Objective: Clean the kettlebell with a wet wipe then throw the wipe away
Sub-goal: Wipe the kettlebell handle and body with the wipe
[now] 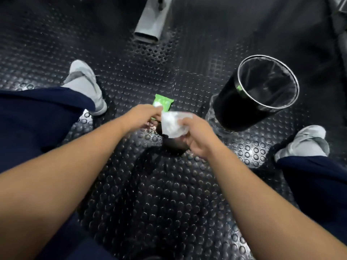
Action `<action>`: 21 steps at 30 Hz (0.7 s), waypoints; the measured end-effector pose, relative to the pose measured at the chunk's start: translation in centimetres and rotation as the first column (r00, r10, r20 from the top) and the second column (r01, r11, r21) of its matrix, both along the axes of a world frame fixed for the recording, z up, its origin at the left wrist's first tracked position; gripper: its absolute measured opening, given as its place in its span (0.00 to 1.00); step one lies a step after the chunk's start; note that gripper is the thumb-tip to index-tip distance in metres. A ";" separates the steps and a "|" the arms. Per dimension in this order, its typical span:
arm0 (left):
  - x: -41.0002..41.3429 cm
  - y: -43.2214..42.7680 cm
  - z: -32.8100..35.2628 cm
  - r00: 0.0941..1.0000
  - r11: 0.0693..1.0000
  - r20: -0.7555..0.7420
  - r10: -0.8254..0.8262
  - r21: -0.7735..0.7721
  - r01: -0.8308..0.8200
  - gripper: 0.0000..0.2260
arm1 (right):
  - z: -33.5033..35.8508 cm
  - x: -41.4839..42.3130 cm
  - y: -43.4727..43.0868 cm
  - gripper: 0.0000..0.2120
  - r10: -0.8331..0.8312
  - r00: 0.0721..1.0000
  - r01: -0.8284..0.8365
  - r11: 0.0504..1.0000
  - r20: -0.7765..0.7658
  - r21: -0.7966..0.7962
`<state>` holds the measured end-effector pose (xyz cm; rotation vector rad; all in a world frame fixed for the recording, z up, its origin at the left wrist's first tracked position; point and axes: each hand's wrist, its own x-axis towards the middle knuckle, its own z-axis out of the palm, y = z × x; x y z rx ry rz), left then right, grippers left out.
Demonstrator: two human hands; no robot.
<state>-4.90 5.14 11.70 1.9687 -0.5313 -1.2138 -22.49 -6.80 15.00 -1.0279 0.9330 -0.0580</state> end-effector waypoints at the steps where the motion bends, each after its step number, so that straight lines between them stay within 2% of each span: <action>1: 0.0 -0.3 0.6 0.984 0.998 -0.171 0.042 -0.044 -0.050 0.29 | 0.4 0.7 -0.3 0.14 0.047 0.999 -0.046 0.998 0.015 -0.036; 2: 0.0 -0.5 1.2 0.957 0.995 -0.290 0.024 -0.084 -0.050 0.36 | 0.8 1.3 -0.6 0.13 0.082 0.996 -0.079 0.995 0.033 -0.059; 3: -0.1 -0.6 1.7 0.939 0.992 -0.344 -0.018 -0.121 -0.025 0.37 | 1.3 2.0 -1.1 0.12 0.112 0.992 -0.107 0.991 0.052 -0.080; 6: 0.4 -0.5 2.2 0.923 0.985 -0.381 -0.053 -0.170 -0.014 0.23 | 2.3 3.2 -2.4 0.15 0.214 0.973 -0.199 0.967 0.081 -0.160; 9: 1.5 -0.2 1.9 0.915 0.977 -0.402 -0.012 -0.200 -0.075 0.20 | 2.2 4.0 -3.2 0.12 0.273 0.962 -0.254 0.921 0.025 -0.296; 13: 2.0 0.1 1.7 0.901 0.963 -0.431 0.049 -0.220 -0.157 0.26 | 1.4 4.1 -3.6 0.08 0.210 0.977 -0.202 0.877 -0.029 -0.436; 18: 1.5 0.5 1.7 0.840 0.942 -0.535 0.093 -0.227 -0.248 0.33 | 0.4 3.3 -3.1 0.23 0.175 0.979 -0.202 0.857 -0.102 -0.473; 21: 1.4 0.4 1.8 0.810 0.940 -0.581 0.083 -0.224 -0.257 0.30 | 0.3 3.1 -3.5 0.17 0.207 0.971 -0.240 0.804 -0.123 -0.544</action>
